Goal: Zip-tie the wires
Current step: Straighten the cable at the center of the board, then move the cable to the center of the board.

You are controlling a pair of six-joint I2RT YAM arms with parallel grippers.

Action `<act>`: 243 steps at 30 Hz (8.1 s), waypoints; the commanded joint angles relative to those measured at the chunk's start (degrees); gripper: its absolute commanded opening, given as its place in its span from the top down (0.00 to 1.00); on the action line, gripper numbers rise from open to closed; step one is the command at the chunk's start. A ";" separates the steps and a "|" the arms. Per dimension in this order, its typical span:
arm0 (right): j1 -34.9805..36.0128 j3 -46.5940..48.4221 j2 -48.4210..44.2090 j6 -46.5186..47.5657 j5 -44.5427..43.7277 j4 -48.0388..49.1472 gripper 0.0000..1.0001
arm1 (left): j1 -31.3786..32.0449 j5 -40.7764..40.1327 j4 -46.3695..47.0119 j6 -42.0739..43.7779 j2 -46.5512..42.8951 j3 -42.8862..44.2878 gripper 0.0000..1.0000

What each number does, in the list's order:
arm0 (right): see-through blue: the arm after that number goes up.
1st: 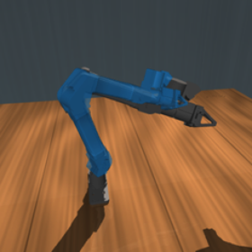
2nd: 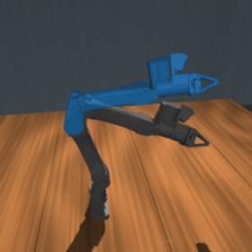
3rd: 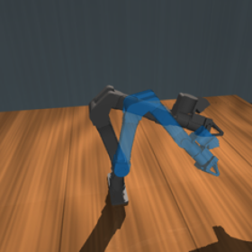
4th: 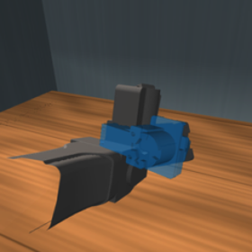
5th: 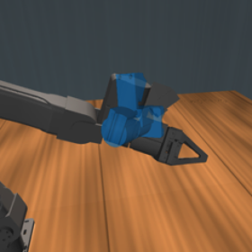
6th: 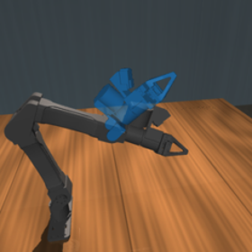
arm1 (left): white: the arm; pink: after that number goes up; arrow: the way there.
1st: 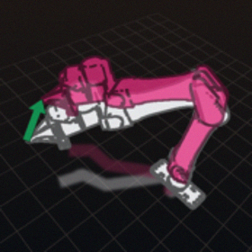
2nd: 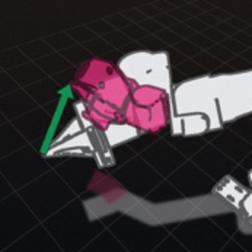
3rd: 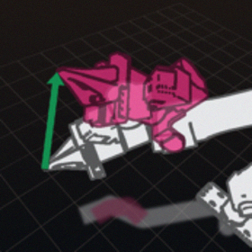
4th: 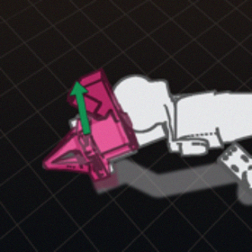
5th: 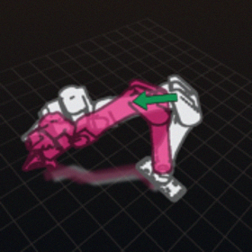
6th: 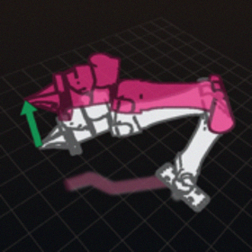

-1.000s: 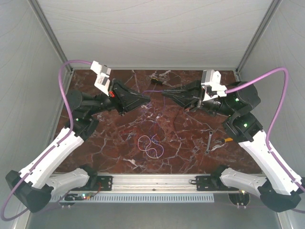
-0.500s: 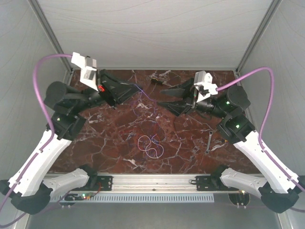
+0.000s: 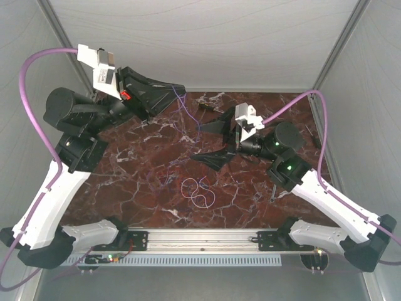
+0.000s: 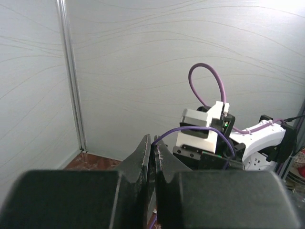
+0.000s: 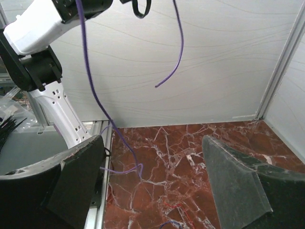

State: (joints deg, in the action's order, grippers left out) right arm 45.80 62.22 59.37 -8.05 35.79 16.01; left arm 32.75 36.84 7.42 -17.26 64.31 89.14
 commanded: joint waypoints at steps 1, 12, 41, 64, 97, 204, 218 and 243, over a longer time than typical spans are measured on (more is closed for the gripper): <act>0.73 -2.96 0.24 -1.55 -1.44 8.84 0.18 | 0.21 -2.11 0.15 1.30 0.46 2.83 1.00; 2.37 -9.12 2.98 -4.37 -4.30 16.49 0.27 | 0.16 -4.40 2.43 0.63 0.95 4.32 1.00; 7.92 -12.71 15.56 -14.86 -10.91 35.84 0.48 | 0.20 -8.41 3.64 2.75 0.36 5.84 1.00; 7.83 -5.07 0.14 -12.42 -35.78 -24.78 1.00 | 0.20 -35.85 -20.39 17.36 -10.92 -9.58 1.00; 2.11 -14.12 13.18 -26.17 -31.30 -64.81 1.00 | 0.21 -48.23 -37.01 -9.26 -5.90 -47.88 1.00; 7.48 -16.08 34.47 -37.40 -43.23 -36.79 0.98 | 13.26 -50.30 -8.48 -39.79 9.03 -67.22 0.95; 5.03 -13.73 34.52 -33.47 -45.27 -39.24 0.98 | 6.06 -54.27 -6.97 -32.67 10.25 -65.57 0.98; -2.40 -2.74 17.01 -25.19 -44.11 -47.78 0.43 | 6.53 -42.02 -25.51 -21.97 -11.30 -55.70 0.32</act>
State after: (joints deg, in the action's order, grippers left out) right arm 48.31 55.96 76.90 -34.24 -3.09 -28.99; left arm 39.11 -5.04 -11.35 -41.98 56.23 27.81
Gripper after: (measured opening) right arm 0.517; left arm 0.630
